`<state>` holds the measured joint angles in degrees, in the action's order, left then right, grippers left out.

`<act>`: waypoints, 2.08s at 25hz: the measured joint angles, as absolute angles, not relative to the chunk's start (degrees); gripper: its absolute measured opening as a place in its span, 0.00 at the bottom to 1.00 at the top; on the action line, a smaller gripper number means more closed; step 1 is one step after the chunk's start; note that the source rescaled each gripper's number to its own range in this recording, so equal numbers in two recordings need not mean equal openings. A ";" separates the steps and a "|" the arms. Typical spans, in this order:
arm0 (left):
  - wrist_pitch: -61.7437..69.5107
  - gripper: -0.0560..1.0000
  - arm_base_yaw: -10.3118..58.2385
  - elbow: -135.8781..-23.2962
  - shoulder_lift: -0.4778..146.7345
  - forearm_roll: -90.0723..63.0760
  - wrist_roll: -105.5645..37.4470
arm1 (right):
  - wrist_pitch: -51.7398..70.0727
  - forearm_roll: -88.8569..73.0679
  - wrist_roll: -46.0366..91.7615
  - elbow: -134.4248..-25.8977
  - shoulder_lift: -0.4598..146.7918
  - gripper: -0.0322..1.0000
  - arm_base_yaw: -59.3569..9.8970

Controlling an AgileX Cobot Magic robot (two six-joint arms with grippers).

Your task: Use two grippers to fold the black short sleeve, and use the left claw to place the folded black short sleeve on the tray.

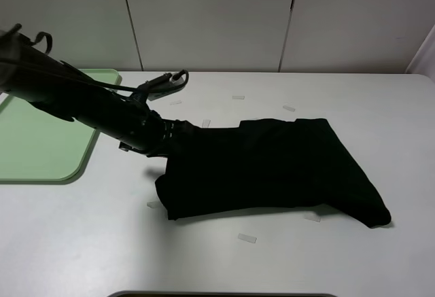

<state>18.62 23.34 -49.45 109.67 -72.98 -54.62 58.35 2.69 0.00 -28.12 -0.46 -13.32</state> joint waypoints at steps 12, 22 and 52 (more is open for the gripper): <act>23.34 0.08 13.92 -40.81 98.19 -58.97 -44.89 | 58.35 2.69 0.00 -28.12 -0.46 1.00 -13.32; 30.02 0.08 8.96 -38.99 93.40 -47.64 -42.52 | 58.35 2.69 0.00 -28.12 -0.46 1.00 -13.32; 32.19 0.08 29.68 -52.41 107.76 -98.51 -79.10 | 58.35 2.69 0.00 -28.12 -0.46 1.00 -13.32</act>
<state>32.19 29.68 -52.41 107.76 -98.51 -79.10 58.35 2.69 0.00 -28.12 -0.46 -13.32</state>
